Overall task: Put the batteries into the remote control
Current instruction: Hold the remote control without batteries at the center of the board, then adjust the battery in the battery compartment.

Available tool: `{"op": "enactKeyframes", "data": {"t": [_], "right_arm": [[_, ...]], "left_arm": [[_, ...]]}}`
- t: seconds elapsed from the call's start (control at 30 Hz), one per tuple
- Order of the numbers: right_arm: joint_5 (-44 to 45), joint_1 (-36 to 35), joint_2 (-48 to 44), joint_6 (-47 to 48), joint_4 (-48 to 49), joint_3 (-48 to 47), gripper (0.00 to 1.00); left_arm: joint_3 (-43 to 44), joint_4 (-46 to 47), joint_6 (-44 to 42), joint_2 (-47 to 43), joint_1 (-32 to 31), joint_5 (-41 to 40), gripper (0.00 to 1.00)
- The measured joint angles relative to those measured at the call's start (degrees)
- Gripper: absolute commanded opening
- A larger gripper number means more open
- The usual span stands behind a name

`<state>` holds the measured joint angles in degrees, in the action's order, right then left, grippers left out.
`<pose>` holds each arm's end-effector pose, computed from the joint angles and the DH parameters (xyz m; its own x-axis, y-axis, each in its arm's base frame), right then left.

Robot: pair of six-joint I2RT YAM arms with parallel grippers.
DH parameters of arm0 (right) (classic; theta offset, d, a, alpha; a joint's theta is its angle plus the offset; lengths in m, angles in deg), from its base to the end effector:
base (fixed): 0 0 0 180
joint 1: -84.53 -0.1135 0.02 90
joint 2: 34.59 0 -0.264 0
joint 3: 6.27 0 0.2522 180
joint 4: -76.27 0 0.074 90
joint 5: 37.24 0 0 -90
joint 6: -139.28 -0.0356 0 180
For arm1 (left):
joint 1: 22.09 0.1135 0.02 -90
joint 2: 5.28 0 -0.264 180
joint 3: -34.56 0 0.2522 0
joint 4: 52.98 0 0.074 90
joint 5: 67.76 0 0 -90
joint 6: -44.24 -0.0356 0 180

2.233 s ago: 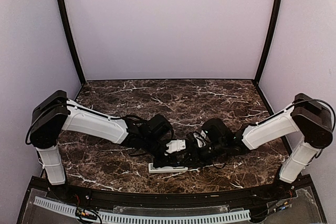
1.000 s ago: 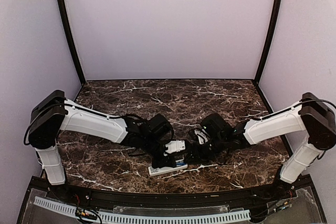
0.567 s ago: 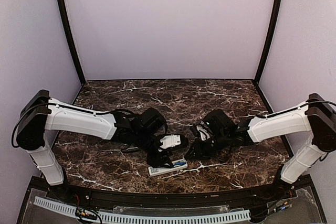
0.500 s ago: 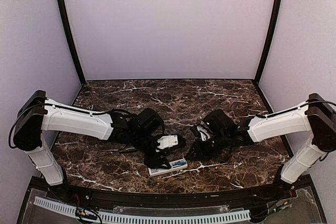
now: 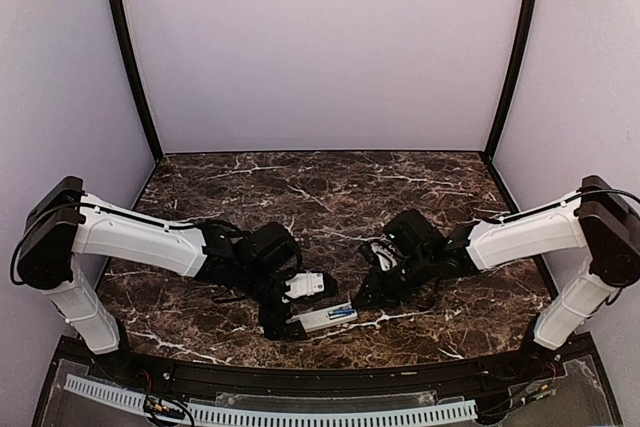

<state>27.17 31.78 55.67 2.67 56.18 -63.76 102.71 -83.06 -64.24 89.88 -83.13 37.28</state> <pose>0.1677 0.2460 0.1564 -0.9679 -0.1900 -0.1645 -0.2510 0.6935 0.6753 0.1504 -0.2909 0.1709 -0.0961 0.8058 -0.5844 0.9950 0.0937 -0.0344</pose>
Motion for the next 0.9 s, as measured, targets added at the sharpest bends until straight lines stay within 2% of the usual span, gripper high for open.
{"op": "enactKeyframes", "data": {"t": [0.13, 0.37, 0.7, 0.9], "right_arm": [[-0.17, -0.02, 0.28, 0.11, -0.15, 0.00, 0.14], [-0.50, -0.11, 1.73, 0.17, -0.15, -0.50, 0.13], [-1.38, -0.44, 1.79, 0.24, -0.15, -0.50, 0.13], [-1.57, -0.50, 2.49, 0.20, -0.15, -0.52, 0.11]], "left_arm": [[0.00, 0.59, -0.02, 0.90, 0.00, -2.71, 0.88], [0.00, 1.38, -0.28, 4.31, 0.00, -4.83, 0.73], [0.00, 1.53, -0.37, 4.61, -0.15, -3.87, 0.64], [0.04, 1.88, -0.42, 4.83, -0.24, -3.39, 0.62]]}}
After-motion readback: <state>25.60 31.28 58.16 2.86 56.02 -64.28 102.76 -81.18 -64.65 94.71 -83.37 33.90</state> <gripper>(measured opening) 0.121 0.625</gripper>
